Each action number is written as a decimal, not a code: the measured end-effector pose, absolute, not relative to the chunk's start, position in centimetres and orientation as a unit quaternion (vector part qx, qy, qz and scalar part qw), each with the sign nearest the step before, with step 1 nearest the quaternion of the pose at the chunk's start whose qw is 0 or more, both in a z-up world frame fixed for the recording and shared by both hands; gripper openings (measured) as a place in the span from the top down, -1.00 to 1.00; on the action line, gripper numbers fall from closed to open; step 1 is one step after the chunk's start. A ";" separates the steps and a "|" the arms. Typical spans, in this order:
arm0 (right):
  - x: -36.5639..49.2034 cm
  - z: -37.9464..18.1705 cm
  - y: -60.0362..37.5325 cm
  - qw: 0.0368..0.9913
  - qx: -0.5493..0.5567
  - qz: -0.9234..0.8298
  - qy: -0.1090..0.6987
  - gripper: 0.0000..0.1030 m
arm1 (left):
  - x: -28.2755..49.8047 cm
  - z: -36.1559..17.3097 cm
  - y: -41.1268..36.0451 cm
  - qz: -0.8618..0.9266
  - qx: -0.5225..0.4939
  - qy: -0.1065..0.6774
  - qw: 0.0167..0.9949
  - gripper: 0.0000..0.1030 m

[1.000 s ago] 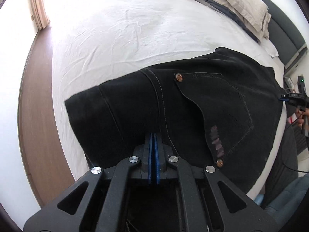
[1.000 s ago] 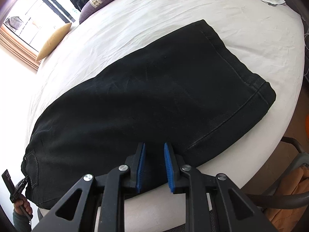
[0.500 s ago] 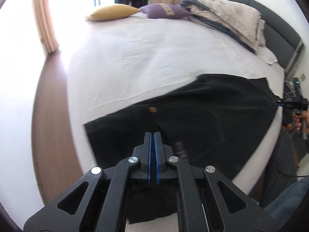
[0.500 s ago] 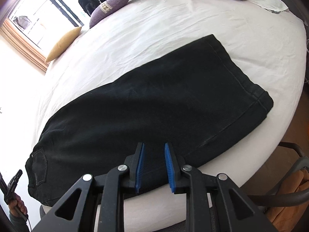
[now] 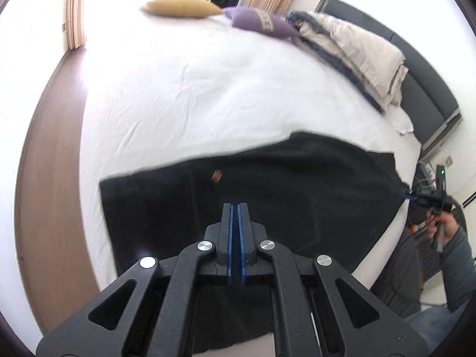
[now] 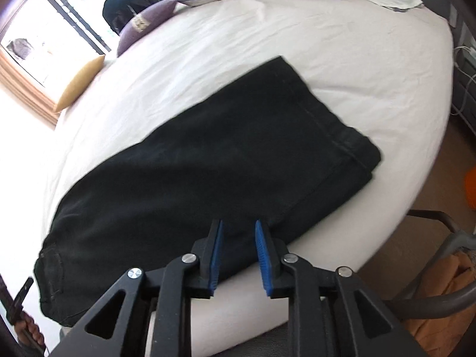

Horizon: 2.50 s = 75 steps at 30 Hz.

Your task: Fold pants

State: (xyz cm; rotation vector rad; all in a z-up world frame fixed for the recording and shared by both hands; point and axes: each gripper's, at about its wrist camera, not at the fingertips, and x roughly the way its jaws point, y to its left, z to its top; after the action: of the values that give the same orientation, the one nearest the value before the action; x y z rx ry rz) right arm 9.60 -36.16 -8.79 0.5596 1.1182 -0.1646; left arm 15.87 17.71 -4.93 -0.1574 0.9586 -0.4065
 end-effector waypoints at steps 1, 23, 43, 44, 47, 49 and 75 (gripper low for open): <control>10.5 -9.0 -34.8 0.809 0.261 -0.054 0.524 0.50 | 17.5 -4.7 16.1 -0.207 -0.074 0.453 0.864 0.91; 10.7 -12.9 -38.4 0.805 0.369 -0.011 0.465 0.03 | 21.6 -10.2 2.1 -0.258 -0.038 0.518 0.815 0.91; 2.0 -12.4 -49.2 0.755 0.531 -0.177 0.342 -0.09 | 21.5 -15.6 2.4 -0.237 -0.084 0.523 0.815 0.91; 1.8 -13.4 -49.1 0.744 0.546 -0.176 0.344 -0.09 | 21.5 -15.6 2.3 -0.237 -0.084 0.522 0.815 0.91; 1.6 -14.8 -49.8 0.727 0.579 -0.179 0.323 -0.07 | 21.5 -15.6 2.4 -0.236 -0.086 0.522 0.815 0.91; 1.5 -15.3 -50.2 0.718 0.602 -0.173 0.305 -0.07 | 21.5 -15.7 2.4 -0.234 -0.086 0.521 0.816 0.91; 1.7 -18.6 -51.1 0.683 0.684 -0.137 0.216 0.75 | 21.0 -11.6 -9.7 -0.301 -0.061 0.513 0.802 0.91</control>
State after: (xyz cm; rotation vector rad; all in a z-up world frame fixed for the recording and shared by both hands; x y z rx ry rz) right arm 1.73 -51.06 -18.64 1.5329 0.4848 -0.3076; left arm 21.03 -9.70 -11.61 -0.1312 1.0987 -0.6459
